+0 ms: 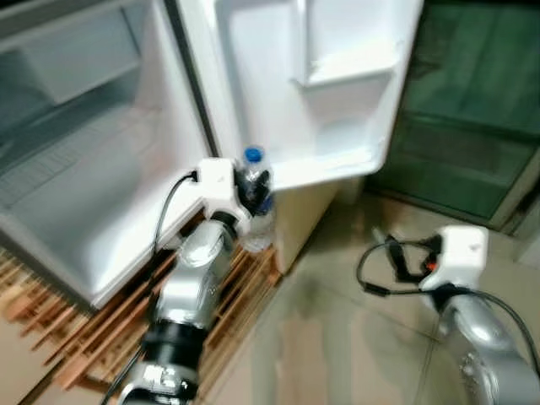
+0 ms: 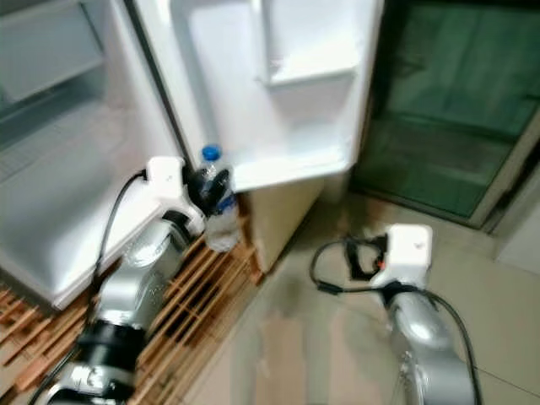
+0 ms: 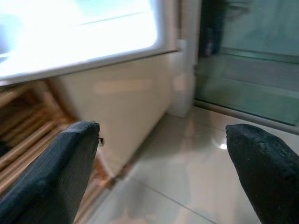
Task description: Restocking fridge
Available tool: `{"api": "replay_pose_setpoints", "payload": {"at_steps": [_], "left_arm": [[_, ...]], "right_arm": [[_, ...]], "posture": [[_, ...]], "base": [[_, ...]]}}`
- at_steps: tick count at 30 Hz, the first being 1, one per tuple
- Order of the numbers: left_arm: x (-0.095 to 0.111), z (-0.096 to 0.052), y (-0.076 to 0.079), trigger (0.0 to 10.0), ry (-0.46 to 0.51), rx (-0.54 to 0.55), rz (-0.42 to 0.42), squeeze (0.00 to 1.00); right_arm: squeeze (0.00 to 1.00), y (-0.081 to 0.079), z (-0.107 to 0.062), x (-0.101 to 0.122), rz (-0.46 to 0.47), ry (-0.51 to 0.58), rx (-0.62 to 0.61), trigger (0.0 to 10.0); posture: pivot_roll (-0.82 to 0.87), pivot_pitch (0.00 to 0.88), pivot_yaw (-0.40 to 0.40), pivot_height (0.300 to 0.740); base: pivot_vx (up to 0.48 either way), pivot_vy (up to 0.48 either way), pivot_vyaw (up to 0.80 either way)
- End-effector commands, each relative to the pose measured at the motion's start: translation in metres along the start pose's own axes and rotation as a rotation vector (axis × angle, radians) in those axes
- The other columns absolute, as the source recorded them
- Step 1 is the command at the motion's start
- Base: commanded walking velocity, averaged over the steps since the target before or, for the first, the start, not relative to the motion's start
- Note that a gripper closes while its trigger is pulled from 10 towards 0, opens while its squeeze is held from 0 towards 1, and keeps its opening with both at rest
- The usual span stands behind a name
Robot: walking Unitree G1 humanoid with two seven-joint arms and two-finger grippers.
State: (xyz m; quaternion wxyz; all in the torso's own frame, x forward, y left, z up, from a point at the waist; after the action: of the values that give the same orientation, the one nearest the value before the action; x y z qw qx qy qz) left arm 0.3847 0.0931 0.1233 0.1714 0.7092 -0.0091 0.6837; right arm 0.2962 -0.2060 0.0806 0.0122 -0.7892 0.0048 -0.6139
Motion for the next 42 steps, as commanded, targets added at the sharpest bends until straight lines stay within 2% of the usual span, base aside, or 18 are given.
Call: {"api": "replay_pose_setpoints", "payload": {"at_steps": [1, 5, 9, 19, 23, 24, 25, 26, 28, 29, 31, 32, 33, 34, 35, 37, 39, 42], "left_arm": [[0.008, 0.005, 0.008, 10.0, 0.017, -0.016, -0.001, 0.0], [0.004, 0.008, 0.008, 10.0, -0.003, -0.005, 0.034, 0.0], [0.009, 0.008, 0.017, 10.0, 0.017, -0.049, 0.055, 0.0], [0.025, 0.015, 0.022, 10.0, 0.05, -0.079, 0.027, 0.0], [0.025, 0.013, 0.023, 10.0, 0.045, -0.088, 0.032, 0.0], [0.02, -0.001, 0.013, 10.0, 0.025, -0.096, 0.063, 0.0], [0.02, -0.001, 0.013, 10.0, 0.025, -0.096, 0.063, 0.0], [0.015, -0.017, 0.003, 10.0, 0.004, -0.103, 0.078, 0.0], [0.009, -0.034, -0.008, 10.0, -0.006, -0.091, 0.117, 0.0], [0.009, -0.034, -0.008, 10.0, -0.006, -0.091, 0.117, 0.0], [0.004, -0.056, -0.02, 10.0, -0.008, -0.075, 0.105, 0.0], [0.004, -0.056, -0.02, 10.0, -0.008, -0.075, 0.105, 0.0], [0.002, -0.067, -0.022, 10.0, -0.006, -0.072, 0.084, 0.0], [0.002, -0.067, -0.022, 10.0, -0.006, -0.072, 0.084, 0.0], [0.01, -0.064, -0.018, 10.0, 0.029, -0.059, 0.093, 0.0], [0.015, -0.058, -0.012, 10.0, 0.042, -0.071, 0.107, 0.0], [0.022, -0.047, -0.001, 10.0, 0.056, -0.101, 0.131, 0.0], [0.023, -0.041, 0.003, 10.0, 0.05, -0.115, 0.149, 0.0]], "right_arm": [[0.0, 0.003, 0.001, 0.005, -0.016, 0.02, -0.011, 10.0], [0.0, 0.003, 0.002, 0.001, -0.026, 0.004, -0.013, 10.0], [0.0, 0.002, 0.002, -0.002, -0.019, -0.005, -0.015, 10.0], [0.0, 0.0, 0.005, 0.005, -0.023, 0.036, -0.021, 10.0], [0.0, -0.001, 0.004, 0.007, -0.038, 0.044, -0.019, 10.0], [0.0, 0.002, -0.005, 0.013, -0.068, 0.067, -0.055, 10.0], [0.0, 0.002, -0.005, 0.013, -0.068, 0.067, -0.055, 10.0], [0.0, 0.001, -0.018, 0.015, -0.061, 0.079, -0.075, 10.0], [0.0, -0.008, -0.032, 0.012, -0.084, 0.083, -0.054, 10.0], [0.0, -0.008, -0.032, 0.012, -0.084, 0.083, -0.054, 10.0], [0.0, -0.016, -0.047, 0.011, -0.124, 0.106, -0.033, 10.0], [0.0, -0.016, -0.047, 0.011, -0.124, 0.106, -0.033, 10.0], [0.0, -0.016, -0.053, 0.013, -0.131, 0.12, -0.039, 10.0], [0.0, -0.016, -0.053, 0.013, -0.131, 0.12, -0.039, 10.0], [0.0, -0.002, -0.052, 0.017, -0.106, 0.139, -0.067, 10.0], [0.0, 0.002, -0.049, 0.018, -0.099, 0.141, -0.076, 10.0], [0.0, 0.002, -0.04, 0.02, -0.089, 0.143, -0.079, 10.0], [0.0, 0.001, -0.036, 0.021, -0.085, 0.145, -0.082, 10.0]], "posture": [[-0.24, 0.0, 0.132, 0.74], [-0.24, 0.0, 0.132, 0.74], [-0.24, 0.0, 0.136, 0.74], [-0.24, 0.0, 0.153, 0.74], [-0.24, 0.0, 0.163, 0.74], [-0.24, 0.0, 0.16, 0.74], [-0.24, 0.0, 0.16, 0.74], [-0.24, 0.0, 0.16, 0.74], [-0.23, 0.0, 0.156, 0.74], [-0.23, 0.0, 0.156, 0.74], [-0.24, 0.0, 0.156, 0.74], [-0.24, 0.0, 0.156, 0.74], [-0.24, 0.0, 0.156, 0.74], [-0.24, 0.0, 0.156, 0.74], [-0.23, 0.0, 0.145, 0.74], [-0.23, 0.0, 0.145, 0.74], [-0.23, 0.0, 0.15, 0.74], [-0.23, 0.0, 0.153, 0.74]], "base": [[0.375, -0.296, 0.58], [0.066, 0.0, 0.32], [0.0, 0.0, 0.0], [0.0, 0.0, 0.0], [0.0, 0.0, 0.19], [0.0, 0.0, 0.66], [0.0, 0.0, 0.66], [0.0, 0.0, 0.66], [0.0, 0.0, 0.55], [0.0, 0.0, 0.49], [0.0, 0.0, 0.0], [0.0, 0.0, 0.0], [0.0, 0.0, 0.0], [0.0, 0.0, 0.0], [0.0, 0.0, 0.0], [0.0, 0.0, 0.0], [0.0, -0.444, 0.34], [0.08, -0.417, 0.69]]}}
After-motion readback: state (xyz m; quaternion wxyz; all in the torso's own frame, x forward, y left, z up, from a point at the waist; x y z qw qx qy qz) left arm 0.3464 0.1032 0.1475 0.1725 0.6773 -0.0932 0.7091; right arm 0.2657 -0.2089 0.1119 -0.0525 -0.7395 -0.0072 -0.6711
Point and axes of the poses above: a point about 5 cm out from each wrist's last joint towards the gripper, its own z axis pointing out of the wrist towards the gripper, its own x axis along the axis of the wrist's last joint, y = z × x, the point moved 6 cm from there along z, pointing out of the wrist towards the gripper, and after that the axes turned 1 degree about z, right-handed, at the moved point
